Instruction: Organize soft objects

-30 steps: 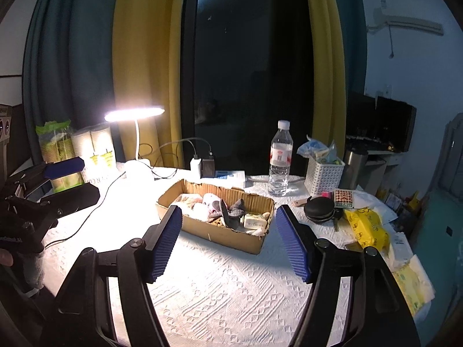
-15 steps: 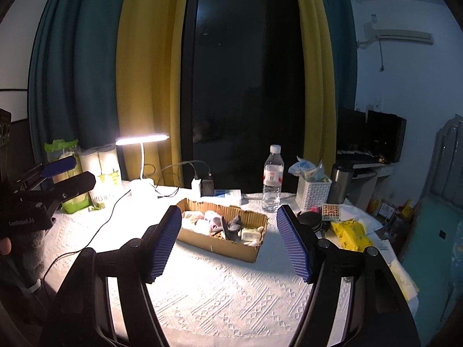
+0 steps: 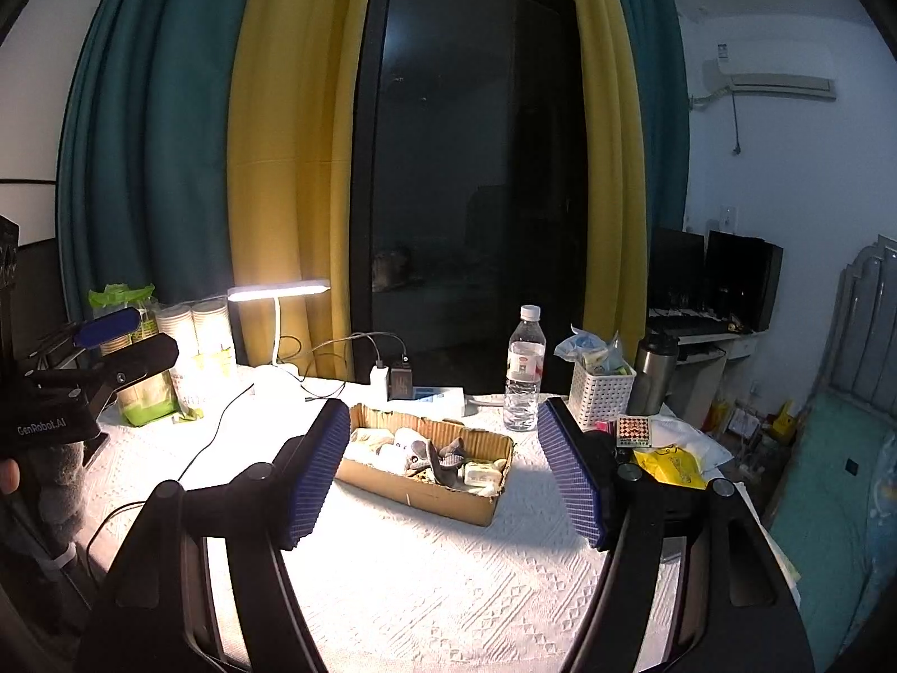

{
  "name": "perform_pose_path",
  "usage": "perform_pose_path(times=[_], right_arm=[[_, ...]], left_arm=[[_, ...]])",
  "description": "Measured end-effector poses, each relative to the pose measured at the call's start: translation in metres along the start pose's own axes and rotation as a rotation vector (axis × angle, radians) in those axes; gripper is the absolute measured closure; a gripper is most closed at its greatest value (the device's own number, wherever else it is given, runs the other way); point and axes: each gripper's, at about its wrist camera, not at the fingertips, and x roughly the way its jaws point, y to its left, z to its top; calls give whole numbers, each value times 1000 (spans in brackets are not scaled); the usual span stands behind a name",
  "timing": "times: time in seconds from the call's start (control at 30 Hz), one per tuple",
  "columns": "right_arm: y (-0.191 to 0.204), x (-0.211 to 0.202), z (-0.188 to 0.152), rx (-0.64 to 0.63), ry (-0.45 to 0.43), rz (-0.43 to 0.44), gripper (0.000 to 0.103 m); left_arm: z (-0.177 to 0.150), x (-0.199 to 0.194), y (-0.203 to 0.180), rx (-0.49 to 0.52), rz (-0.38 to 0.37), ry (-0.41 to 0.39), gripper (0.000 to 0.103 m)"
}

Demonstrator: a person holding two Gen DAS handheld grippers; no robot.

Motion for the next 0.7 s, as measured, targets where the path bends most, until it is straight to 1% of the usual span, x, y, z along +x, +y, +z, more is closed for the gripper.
perform_pose_path(times=[0.7], right_arm=[[-3,0,-1,5,2,-3,30]], left_arm=[[-1,0,-5,9,-9,-2,8]])
